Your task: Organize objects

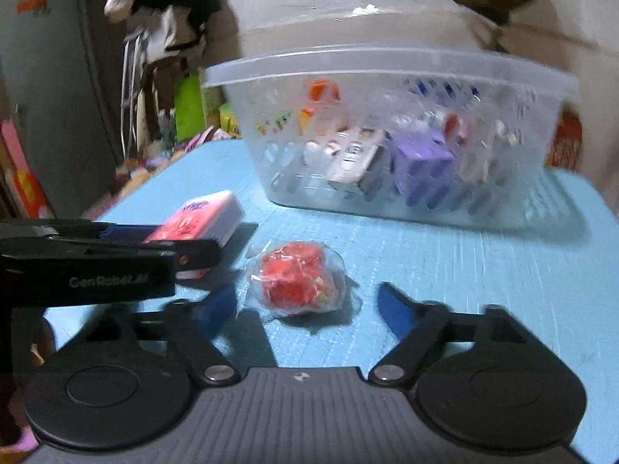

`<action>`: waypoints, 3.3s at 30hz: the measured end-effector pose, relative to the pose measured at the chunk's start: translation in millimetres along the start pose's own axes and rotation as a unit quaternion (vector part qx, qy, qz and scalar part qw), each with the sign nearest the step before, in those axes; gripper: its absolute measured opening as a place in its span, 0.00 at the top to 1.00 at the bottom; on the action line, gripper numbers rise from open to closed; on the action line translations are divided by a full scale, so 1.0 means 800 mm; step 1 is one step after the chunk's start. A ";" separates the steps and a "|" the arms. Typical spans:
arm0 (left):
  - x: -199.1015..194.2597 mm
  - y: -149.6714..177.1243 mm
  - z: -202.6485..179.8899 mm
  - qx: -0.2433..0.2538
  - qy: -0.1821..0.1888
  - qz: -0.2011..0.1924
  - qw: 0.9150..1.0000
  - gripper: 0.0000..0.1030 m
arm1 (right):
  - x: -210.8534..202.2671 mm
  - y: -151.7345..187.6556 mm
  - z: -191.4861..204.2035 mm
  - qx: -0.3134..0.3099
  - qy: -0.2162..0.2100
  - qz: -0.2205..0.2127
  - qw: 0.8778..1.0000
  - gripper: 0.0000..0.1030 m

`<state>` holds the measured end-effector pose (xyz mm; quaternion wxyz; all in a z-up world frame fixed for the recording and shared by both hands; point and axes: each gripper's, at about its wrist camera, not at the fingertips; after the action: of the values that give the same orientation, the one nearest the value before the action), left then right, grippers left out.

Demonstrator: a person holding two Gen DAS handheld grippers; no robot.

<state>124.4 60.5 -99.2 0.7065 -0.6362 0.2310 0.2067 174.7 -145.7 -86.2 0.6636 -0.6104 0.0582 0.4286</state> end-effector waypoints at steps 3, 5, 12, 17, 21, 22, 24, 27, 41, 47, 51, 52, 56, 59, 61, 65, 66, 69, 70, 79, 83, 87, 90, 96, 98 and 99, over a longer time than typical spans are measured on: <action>0.001 0.016 0.004 0.007 -0.011 0.001 1.000 0.39 | -0.013 0.001 0.002 -0.014 -0.004 -0.004 1.000 0.54; -0.002 0.019 0.000 0.021 -0.015 -0.003 1.000 0.39 | -0.022 0.001 -0.004 -0.014 -0.003 -0.003 1.000 0.55; 0.008 0.017 -0.015 0.040 -0.031 -0.007 0.999 0.35 | -0.057 -0.002 -0.039 0.016 0.004 -0.011 1.000 0.55; -0.008 0.021 -0.025 0.055 -0.036 -0.028 0.997 0.46 | -0.077 -0.006 -0.054 0.028 0.002 -0.025 0.999 0.55; -0.029 0.019 -0.034 0.070 -0.031 -0.048 0.996 0.46 | -0.090 -0.006 -0.064 0.038 -0.009 -0.024 0.999 0.55; -0.034 0.019 -0.037 0.073 -0.028 -0.052 0.996 0.46 | -0.094 -0.005 -0.066 0.037 -0.008 -0.027 0.999 0.55; -0.043 0.017 -0.043 0.076 -0.021 -0.062 0.995 0.46 | -0.100 -0.003 -0.068 0.031 -0.002 -0.032 0.999 0.55; -0.056 0.013 -0.049 0.072 -0.010 -0.073 0.995 0.46 | -0.110 -0.002 -0.072 0.032 -0.002 -0.040 0.999 0.55; -0.086 0.002 -0.062 0.074 0.013 -0.117 0.990 0.46 | -0.134 -0.015 -0.083 0.040 -0.017 -0.078 0.996 0.55; -0.096 0.002 -0.063 0.083 0.016 -0.137 0.987 0.46 | -0.142 -0.016 -0.092 0.049 -0.022 -0.088 0.995 0.55; -0.101 0.001 -0.061 0.079 0.022 -0.144 0.986 0.46 | -0.149 -0.018 -0.096 0.055 -0.027 -0.097 0.993 0.55; -0.103 0.000 -0.060 0.078 0.023 -0.147 0.986 0.46 | -0.151 -0.019 -0.097 0.056 -0.030 -0.100 0.993 0.55; -0.111 -0.002 -0.058 0.079 0.021 -0.168 0.982 0.46 | -0.161 -0.028 -0.098 0.060 -0.045 -0.115 0.991 0.55; -0.112 -0.003 -0.052 0.075 0.019 -0.178 0.981 0.46 | -0.161 -0.035 -0.096 0.057 -0.049 -0.123 0.990 0.55; -0.110 -0.005 -0.043 0.063 0.020 -0.175 0.982 0.46 | -0.159 -0.039 -0.094 0.053 -0.041 -0.128 0.990 0.55; -0.109 -0.025 -0.015 0.012 0.044 -0.175 0.983 0.46 | -0.156 -0.057 -0.093 0.047 -0.032 -0.141 0.988 0.55; -0.109 -0.034 -0.007 -0.004 0.053 -0.178 0.983 0.46 | -0.155 -0.065 -0.092 0.043 -0.030 -0.144 0.988 0.55; -0.107 -0.068 0.006 -0.032 0.076 -0.184 0.979 0.46 | -0.145 -0.103 -0.089 0.040 -0.034 -0.155 0.986 0.55; -0.104 -0.087 0.006 -0.030 0.081 -0.187 0.979 0.46 | -0.138 -0.121 -0.088 0.043 -0.038 -0.154 0.986 0.55; -0.021 -0.199 -0.015 -0.005 0.051 -0.111 0.993 0.46 | -0.040 -0.208 -0.098 0.052 0.004 -0.114 0.992 0.55; 0.015 -0.204 -0.010 -0.017 0.029 -0.086 0.996 0.45 | -0.006 -0.213 -0.090 0.018 0.025 -0.098 0.995 0.48; 0.046 -0.200 -0.015 0.002 -0.008 -0.048 0.999 0.21 | 0.000 -0.209 -0.080 -0.006 0.060 -0.117 0.991 0.00; 0.033 -0.186 -0.005 -0.003 -0.011 -0.063 0.998 0.20 | -0.027 -0.197 -0.081 0.000 0.044 -0.126 0.991 0.00; -0.025 -0.150 -0.001 -0.030 0.033 -0.112 0.993 0.03 | -0.086 -0.147 -0.073 0.017 0.000 -0.171 0.985 0.00; -0.032 -0.146 -0.007 -0.021 0.045 -0.111 0.993 0.03 | -0.086 -0.149 -0.061 0.000 0.037 -0.151 0.988 0.00; -0.034 -0.145 -0.008 -0.017 0.045 -0.105 0.993 0.03 | -0.085 -0.155 -0.057 0.000 0.055 -0.144 0.988 0.00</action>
<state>169.8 41.8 9.7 0.7023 -0.6776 0.1906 0.1062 232.0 -204.8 37.3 0.7141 -0.6353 0.0064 0.2941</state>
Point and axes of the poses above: each gripper's, at about its wrist camera, not at the fingertips, and x roughly the way its jaws point, z to its left, y to its underside, and after that the axes turned 14 degrees about x, right-handed
